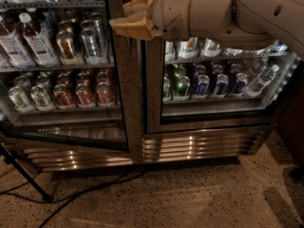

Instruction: Open left fridge door

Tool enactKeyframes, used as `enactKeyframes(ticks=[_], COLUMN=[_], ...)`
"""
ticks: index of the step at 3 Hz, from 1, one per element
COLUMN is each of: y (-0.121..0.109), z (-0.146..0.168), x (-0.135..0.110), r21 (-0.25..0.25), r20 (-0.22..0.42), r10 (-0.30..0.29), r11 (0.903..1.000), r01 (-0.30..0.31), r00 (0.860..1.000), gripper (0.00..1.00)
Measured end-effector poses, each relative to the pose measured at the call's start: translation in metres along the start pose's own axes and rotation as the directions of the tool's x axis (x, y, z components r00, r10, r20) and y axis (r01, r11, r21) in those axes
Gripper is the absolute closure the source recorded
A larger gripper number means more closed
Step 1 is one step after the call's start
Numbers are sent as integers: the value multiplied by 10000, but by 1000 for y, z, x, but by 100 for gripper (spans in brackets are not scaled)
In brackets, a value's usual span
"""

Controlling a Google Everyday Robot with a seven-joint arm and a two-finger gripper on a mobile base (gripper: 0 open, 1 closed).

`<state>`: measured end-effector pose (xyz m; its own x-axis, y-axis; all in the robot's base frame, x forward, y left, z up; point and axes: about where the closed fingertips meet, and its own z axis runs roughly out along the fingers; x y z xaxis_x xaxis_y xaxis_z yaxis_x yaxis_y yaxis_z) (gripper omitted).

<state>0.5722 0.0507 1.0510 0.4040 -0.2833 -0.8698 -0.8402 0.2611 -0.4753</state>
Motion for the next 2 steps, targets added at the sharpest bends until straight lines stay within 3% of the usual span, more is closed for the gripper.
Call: enactKeyframes(ticks=[2], y=[10], z=[-3], x=[-5], r21=[38], r20=[103], r10=[148], r11=[9999], r01=[-149], r00=[9998], gripper=[100])
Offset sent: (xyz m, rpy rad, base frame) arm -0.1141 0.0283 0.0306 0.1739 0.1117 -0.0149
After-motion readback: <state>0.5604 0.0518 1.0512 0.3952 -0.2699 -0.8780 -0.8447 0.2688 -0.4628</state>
